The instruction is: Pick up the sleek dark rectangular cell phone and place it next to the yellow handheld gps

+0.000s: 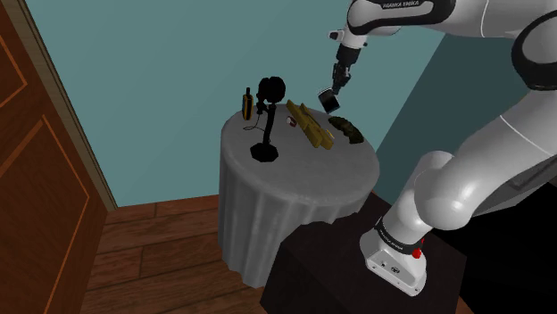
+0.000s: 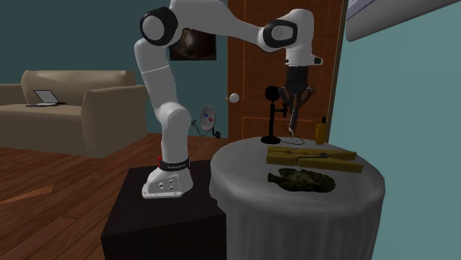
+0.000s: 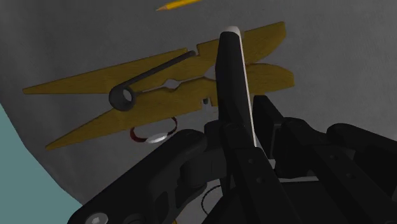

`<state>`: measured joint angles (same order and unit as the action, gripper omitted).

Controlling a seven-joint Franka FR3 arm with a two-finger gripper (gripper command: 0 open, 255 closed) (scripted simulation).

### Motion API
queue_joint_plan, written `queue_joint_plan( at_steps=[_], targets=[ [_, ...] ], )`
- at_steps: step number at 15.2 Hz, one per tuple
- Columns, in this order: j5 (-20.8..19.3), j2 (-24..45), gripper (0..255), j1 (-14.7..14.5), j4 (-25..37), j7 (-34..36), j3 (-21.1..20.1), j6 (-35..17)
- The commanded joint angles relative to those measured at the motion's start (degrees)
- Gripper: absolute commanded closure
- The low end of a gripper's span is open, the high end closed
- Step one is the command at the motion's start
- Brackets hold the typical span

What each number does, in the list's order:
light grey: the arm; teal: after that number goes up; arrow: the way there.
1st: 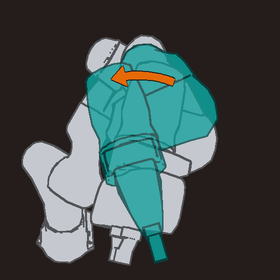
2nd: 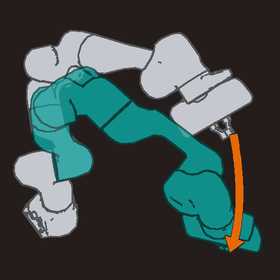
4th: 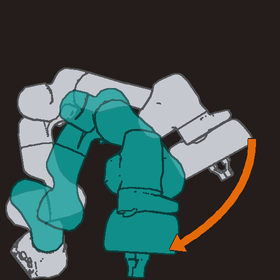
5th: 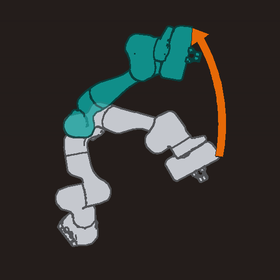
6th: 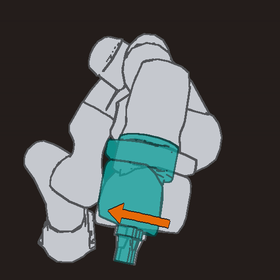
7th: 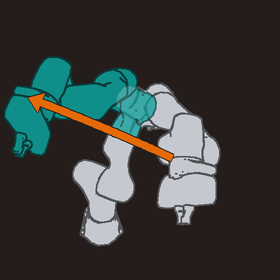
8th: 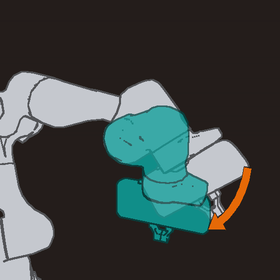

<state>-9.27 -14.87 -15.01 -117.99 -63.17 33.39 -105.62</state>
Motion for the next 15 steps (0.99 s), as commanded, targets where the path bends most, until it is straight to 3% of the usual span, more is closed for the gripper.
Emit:
queue_joint_plan(
  at_steps=[1, 8, 15],
  targets=[
    [2.73, 5.16, 255, -1.07, 4.28, -1.03, 0.88, -0.32],
    [13.30, 23.16, 255, -1.23, 22.05, -4.48, 1.74, 2.53],
    [23.21, 42.84, 255, 4.92, 47.81, -5.57, -0.58, 11.11]
  ],
)
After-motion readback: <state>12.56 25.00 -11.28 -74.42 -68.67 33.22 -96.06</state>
